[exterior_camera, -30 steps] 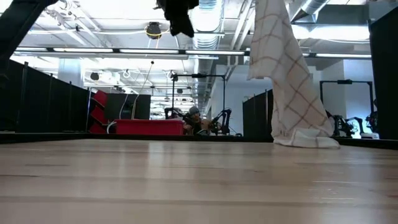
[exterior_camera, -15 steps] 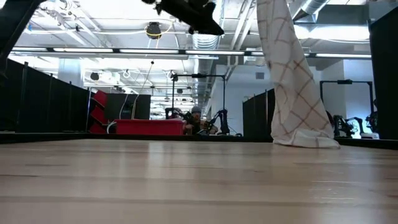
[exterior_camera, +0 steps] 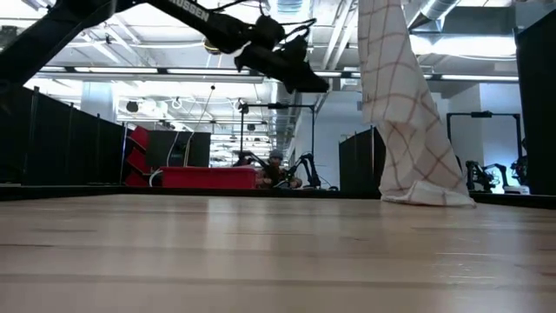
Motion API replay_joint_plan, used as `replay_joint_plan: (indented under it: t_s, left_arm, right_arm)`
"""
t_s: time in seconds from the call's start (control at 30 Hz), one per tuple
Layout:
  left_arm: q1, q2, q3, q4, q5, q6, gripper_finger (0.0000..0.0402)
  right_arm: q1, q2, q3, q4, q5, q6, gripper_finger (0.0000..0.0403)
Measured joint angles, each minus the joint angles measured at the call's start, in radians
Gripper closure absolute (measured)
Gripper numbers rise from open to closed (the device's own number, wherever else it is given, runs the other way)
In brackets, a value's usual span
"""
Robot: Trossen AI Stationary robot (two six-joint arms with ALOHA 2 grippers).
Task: Roll towel
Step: Fold the white patterned towel
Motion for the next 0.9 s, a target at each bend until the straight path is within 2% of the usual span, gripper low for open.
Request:
replay_joint_plan:
  t_s: [0.13, 0.27, 0.63, 0.9]
  left_arm:
    - [-0.015, 0.054, -0.001, 0.098, 0.035, -0.041, 0.0246]
    - [-0.018, 0.089, 0.008, 0.180, 0.060, -0.084, 0.0243]
    - [-0.023, 0.220, 0.188, 0.166, 0.202, -0.138, 0.0251]
    - [-0.028, 0.302, 0.350, 0.063, 0.281, -0.137, 0.0251]
  right_arm:
    - [0.006, 0.000, 0.000, -0.017, 0.010, 0.010, 0.0403]
    - [0.021, 0.000, 0.000, -0.021, 0.012, 0.015, 0.0403]
    - [0.091, 0.001, 0.000, -0.020, 0.010, 0.041, 0.0403]
    - [0.107, 0.001, -0.001, -0.017, 0.009, 0.045, 0.0403]
